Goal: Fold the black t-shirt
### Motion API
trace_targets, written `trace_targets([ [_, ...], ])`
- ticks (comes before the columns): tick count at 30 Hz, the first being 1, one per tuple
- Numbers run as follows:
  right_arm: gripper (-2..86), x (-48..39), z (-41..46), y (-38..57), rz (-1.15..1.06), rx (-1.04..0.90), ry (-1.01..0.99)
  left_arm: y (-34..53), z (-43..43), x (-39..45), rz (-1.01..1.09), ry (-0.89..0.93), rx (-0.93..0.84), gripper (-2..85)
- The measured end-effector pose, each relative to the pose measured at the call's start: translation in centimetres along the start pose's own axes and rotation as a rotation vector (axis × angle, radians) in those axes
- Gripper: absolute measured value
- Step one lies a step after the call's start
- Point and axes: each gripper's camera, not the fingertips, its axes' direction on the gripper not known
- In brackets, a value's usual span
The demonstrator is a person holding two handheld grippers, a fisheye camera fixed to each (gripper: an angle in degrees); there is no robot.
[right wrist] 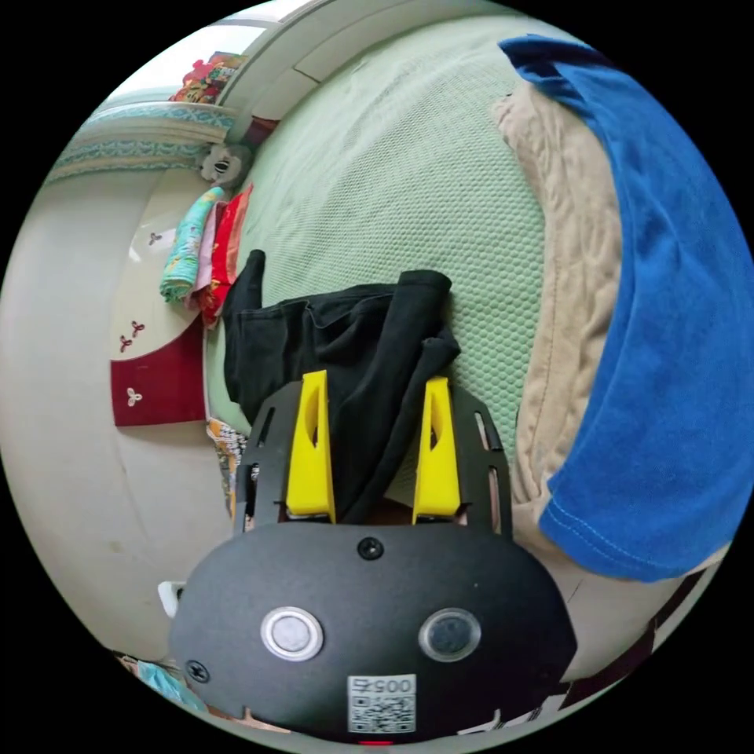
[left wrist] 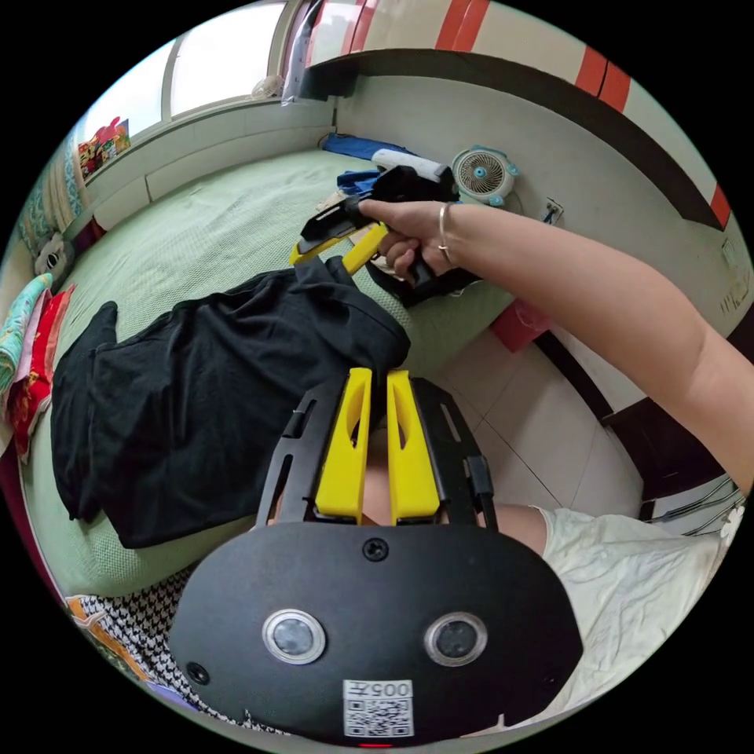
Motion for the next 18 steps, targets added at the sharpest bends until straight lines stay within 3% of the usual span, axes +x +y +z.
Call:
trace_targets([
  [5, 5.4, -3.3, 1.3, -0.2, 0.014, 0.016, 0.209, 0.8, -1.2, -1.0, -0.003, -0.002, 0.008, 4.8],
  [8, 1.3, -4.4, 0.2, 0.3, 0.008, 0.057, 0.199, 1.2, -2.3, -2.1, -0.017, 0.022, 0.036, 4.7],
  [13, -0.3, -5.8, -4.1, 1.7, 0.009, 0.142, 0.171, 0.0, -4.5, -3.0, 0.000, 0.124, 0.130, 4.7],
  [18, -0.5, -8.6, -9.5, 3.0, 0.041, 0.229, 0.336, -1.4, -6.7, -4.3, -0.017, 0.221, 0.237, 4.7],
])
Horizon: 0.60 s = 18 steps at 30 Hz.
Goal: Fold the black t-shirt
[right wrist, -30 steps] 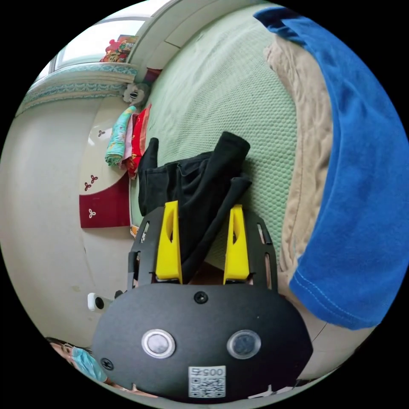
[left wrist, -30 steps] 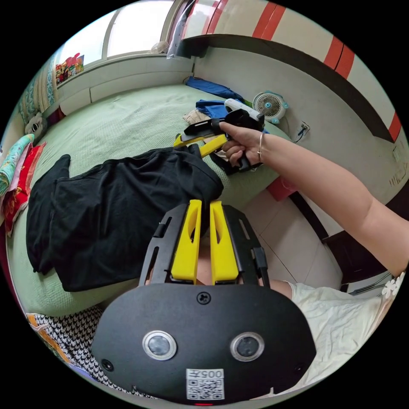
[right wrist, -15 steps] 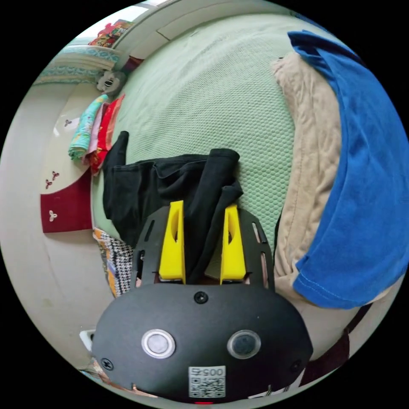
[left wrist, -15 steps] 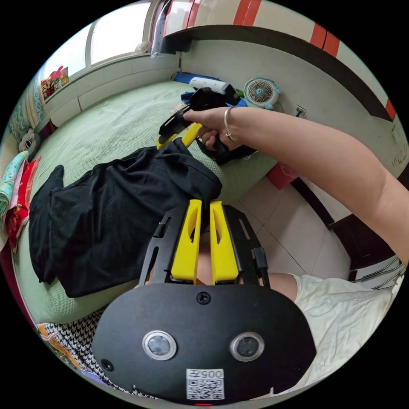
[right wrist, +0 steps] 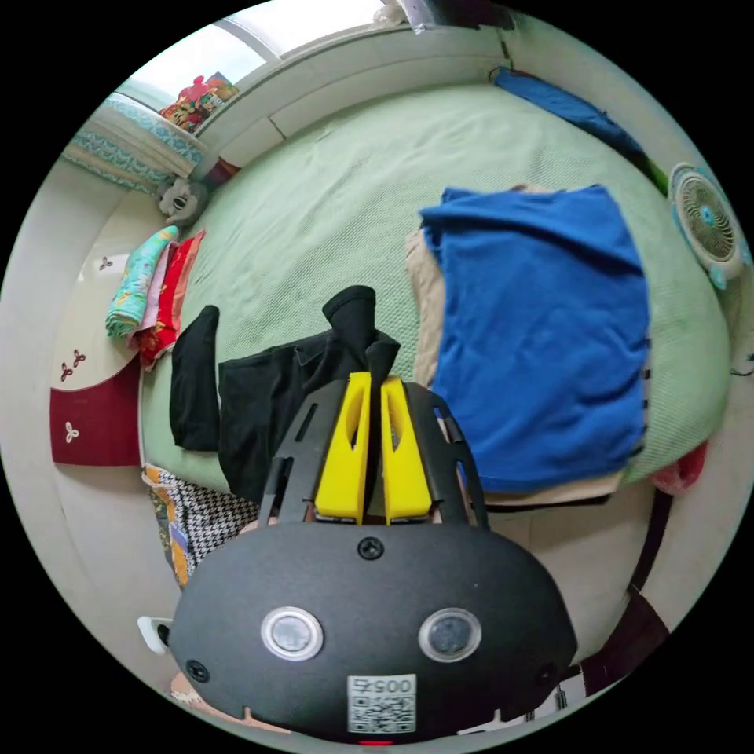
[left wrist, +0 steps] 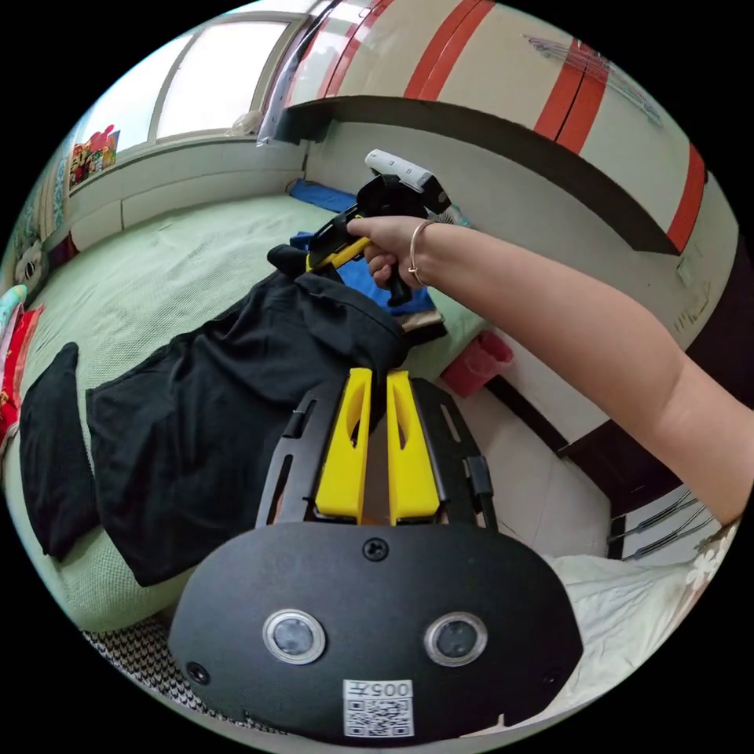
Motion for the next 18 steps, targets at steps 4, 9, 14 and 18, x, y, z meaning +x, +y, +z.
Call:
trace_targets([
  [4, -0.4, -3.5, -3.3, 0.7, 0.017, 0.067, 0.116, 0.5, -3.0, -3.3, -0.088, 0.020, 0.064, 4.7],
  [9, 0.5, -12.7, -2.1, 1.4, -0.114, 0.065, 0.101, 4.0, -8.3, -9.6, -0.252, -0.056, 0.085, 4.6],
  [14, 4.4, -26.0, 4.7, 2.8, -0.319, -0.009, 0.048, 8.5, -12.4, -15.7, -0.429, -0.208, -0.004, 4.8],
  [18, 7.5, -31.5, 8.9, 4.0, -0.394, -0.054, -0.010, 12.2, -15.0, -20.6, -0.562, -0.275, -0.052, 7.0],
])
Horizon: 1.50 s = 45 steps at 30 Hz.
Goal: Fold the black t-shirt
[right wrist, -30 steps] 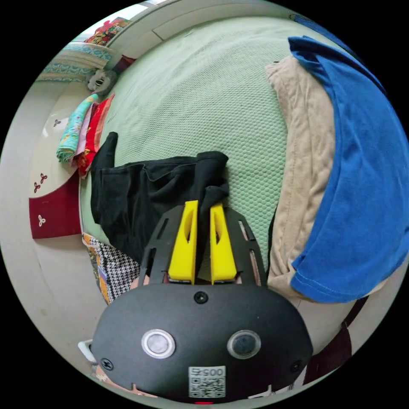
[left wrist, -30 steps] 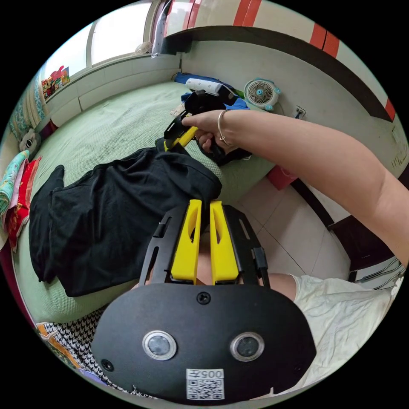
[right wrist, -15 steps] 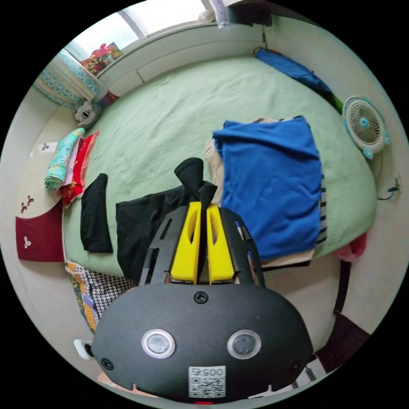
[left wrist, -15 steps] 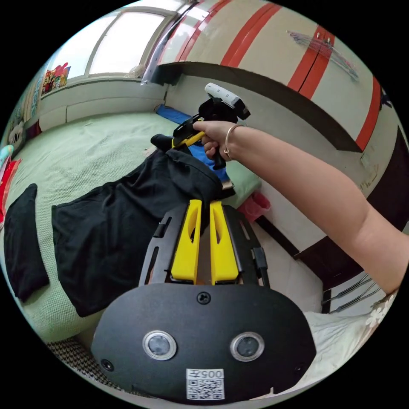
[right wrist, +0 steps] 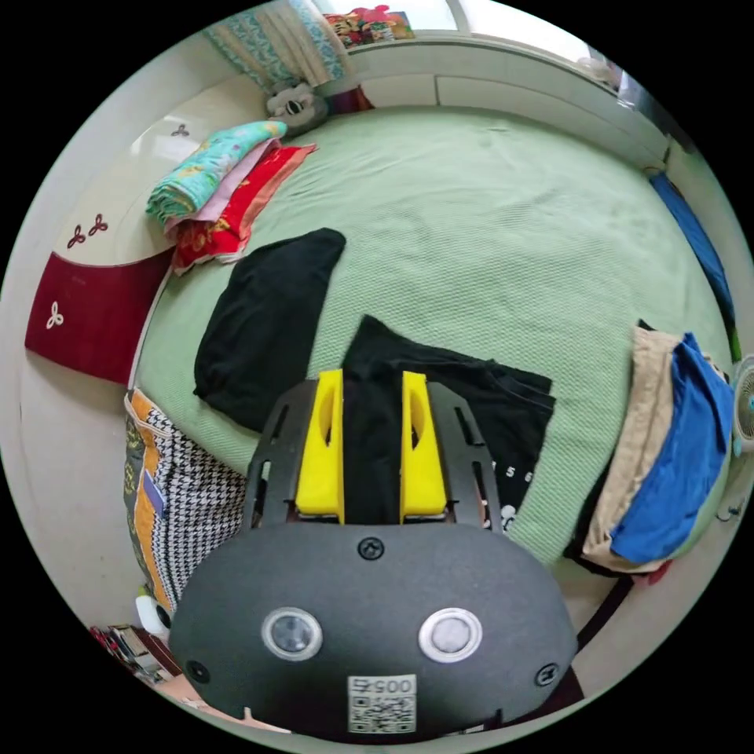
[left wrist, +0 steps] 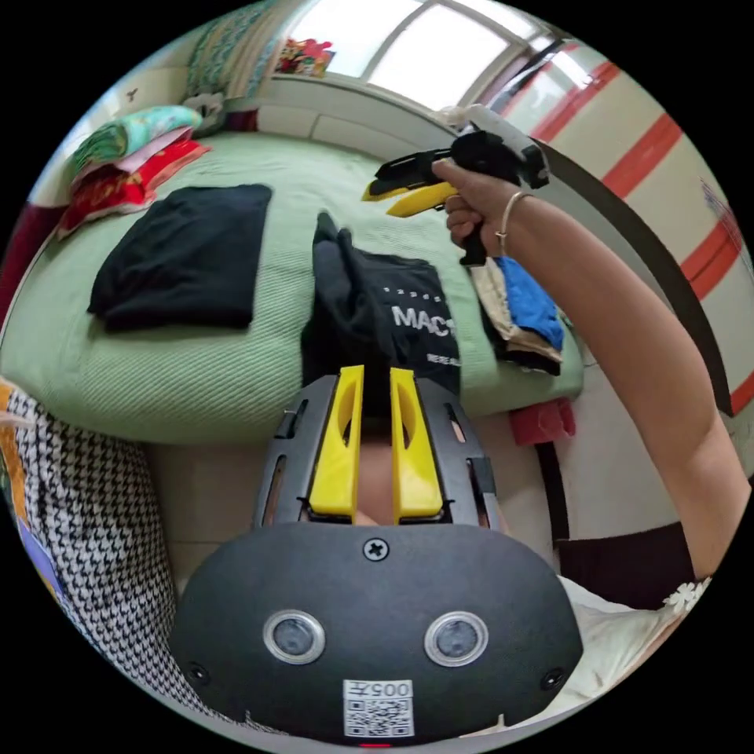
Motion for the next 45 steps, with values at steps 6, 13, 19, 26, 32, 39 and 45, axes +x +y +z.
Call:
trace_targets([
  [6, 11.4, 0.6, -1.3, 1.2, -0.106, 0.088, 0.048, -1.7, 0.2, -5.2, -0.026, 0.019, -0.013, 10.9],
  [13, 18.1, 9.6, -0.4, 5.1, 0.006, 0.069, 0.017, -4.8, 3.3, -7.8, -0.036, 0.009, -0.068, 14.8],
  [19, 18.2, 10.0, 3.4, 6.7, -0.001, 0.058, -0.015, -6.4, 4.8, -8.9, -0.065, -0.016, -0.118, 16.2],
  [26, 17.5, 5.6, 7.6, 7.3, -0.061, 0.027, 0.114, -9.2, 4.4, -10.6, -0.087, -0.058, -0.223, 11.0],
  [32, 4.0, 0.7, 8.1, 9.0, -0.136, 0.037, 0.152, -10.8, 3.8, -10.7, 0.012, -0.079, -0.277, 6.2],
  [39, 0.2, -3.9, 2.4, 11.0, -0.162, 0.182, 0.124, -10.5, -1.2, -12.4, 0.018, -0.002, -0.141, 5.3],
  [45, 0.0, -10.6, -2.0, 13.2, -0.254, 0.307, 0.197, -10.5, -6.2, -13.1, 0.039, 0.013, -0.034, 5.3],
])
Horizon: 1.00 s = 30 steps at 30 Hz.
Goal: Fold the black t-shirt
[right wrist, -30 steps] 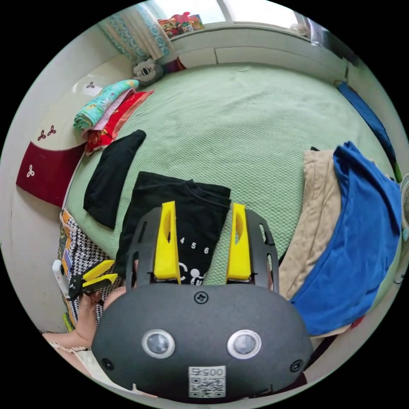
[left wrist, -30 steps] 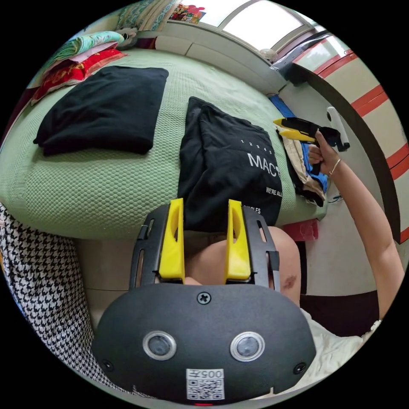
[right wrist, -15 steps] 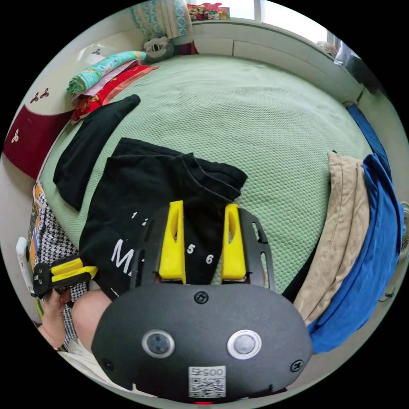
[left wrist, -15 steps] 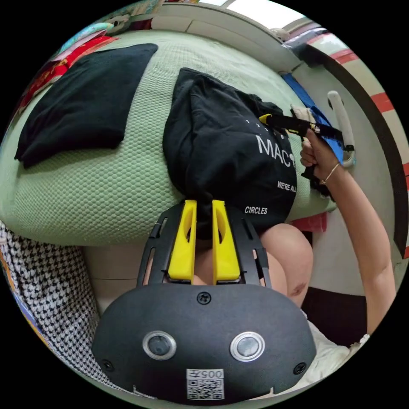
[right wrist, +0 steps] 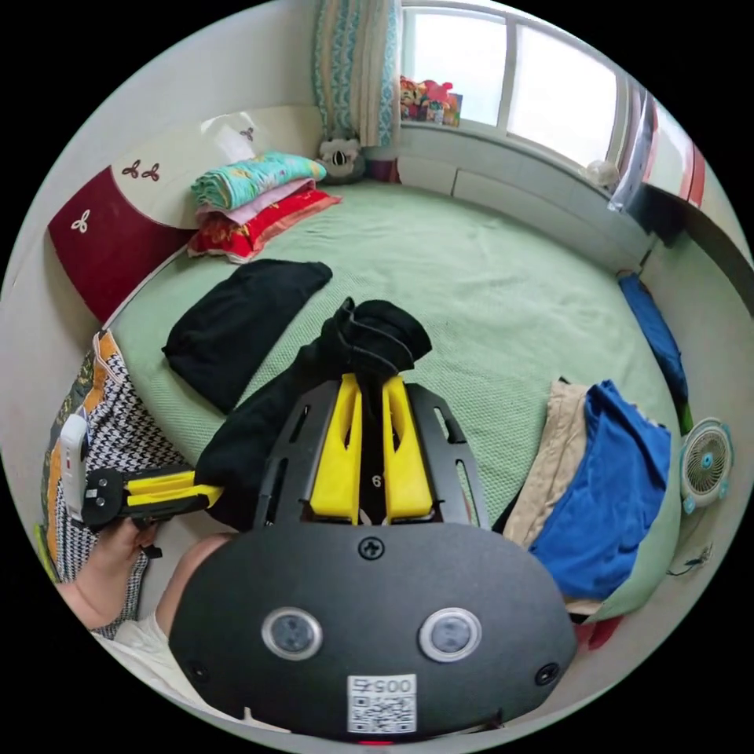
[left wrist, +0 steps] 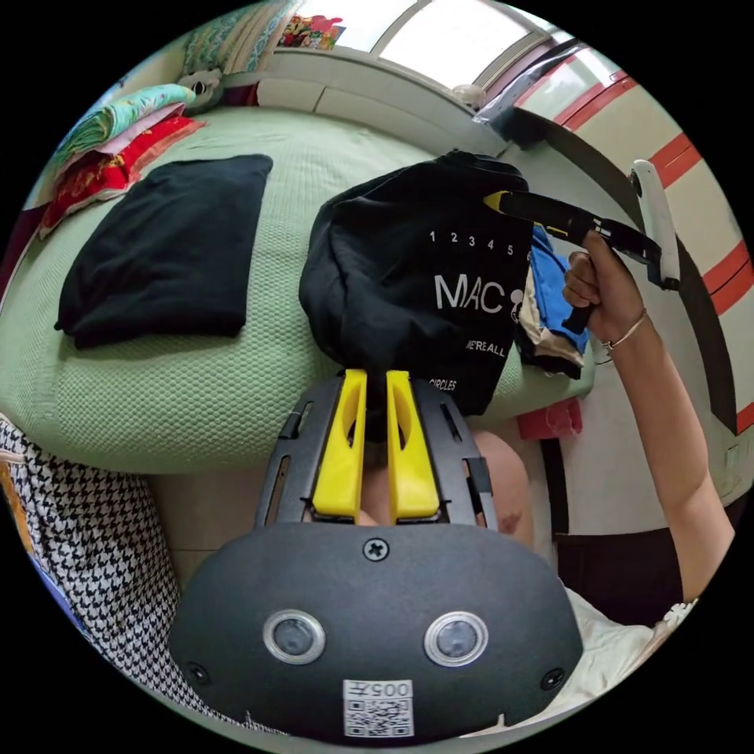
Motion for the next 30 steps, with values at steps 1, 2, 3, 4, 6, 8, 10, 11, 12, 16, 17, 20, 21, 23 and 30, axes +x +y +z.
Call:
trace_targets([
  [1, 0.0, -1.1, -1.0, -0.3, -0.009, 0.023, 0.008, 0.2, -1.1, -0.3, 0.003, -0.003, 0.023, 5.3],
  [2, 0.0, -2.1, -1.9, -0.6, -0.016, 0.043, 0.004, 0.3, -1.7, -0.4, 0.005, -0.008, 0.034, 5.3],
  [3, 0.0, -2.6, -2.3, -0.8, -0.020, 0.053, -0.001, 0.5, -3.0, -0.8, 0.004, -0.015, 0.059, 5.3],
  [4, -0.1, -3.6, -3.1, -1.2, -0.027, 0.076, -0.012, 0.6, -4.3, -1.2, 0.003, -0.019, 0.087, 5.3],
  [6, -0.1, -5.2, -4.3, -2.0, -0.036, 0.109, -0.031, 0.7, -6.5, -2.0, 0.007, -0.034, 0.127, 5.3],
  [8, -0.1, -7.4, -5.4, -3.6, -0.059, 0.153, -0.051, 0.4, -8.8, -2.8, 0.012, -0.064, 0.159, 5.3],
  [10, -0.1, -9.1, -5.7, -5.3, -0.077, 0.171, -0.069, -0.4, -11.7, -4.4, 0.011, -0.104, 0.196, 5.3],
  [11, -0.1, -10.2, -5.7, -6.7, -0.084, 0.183, -0.080, -0.8, -12.3, -4.8, 0.009, -0.115, 0.201, 5.3],
  [12, -0.1, -10.8, -5.6, -7.4, -0.086, 0.185, -0.085, -1.6, -13.3, -5.9, 0.001, -0.137, 0.208, 5.3],
  [16, 1.5, -13.9, -2.8, -13.2, -0.044, 0.182, -0.135, -5.9, -14.0, -10.4, -0.056, -0.259, 0.201, 5.8],
  [17, 3.1, -14.5, -0.9, -14.9, -0.015, 0.165, -0.159, -6.6, -13.6, -11.3, -0.077, -0.280, 0.197, 6.0],
  [20, 6.9, -15.3, 5.5, -17.5, 0.084, -0.019, -0.161, -9.6, -10.3, -16.6, -0.187, -0.342, 0.127, 6.1],
  [21, 7.2, -15.4, 6.4, -17.3, 0.101, -0.043, -0.163, -9.9, -9.1, -18.4, -0.234, -0.377, 0.079, 5.3],
  [23, 8.3, -16.5, 9.3, -14.9, 0.065, -0.047, -0.252, -9.6, -8.3, -20.0, -0.315, -0.428, 0.048, 1.9],
  [30, 7.7, -20.1, 15.4, -4.6, -0.139, -0.137, -0.297, -9.5, -7.2, -17.2, -0.168, -0.435, 0.167, -0.6],
])
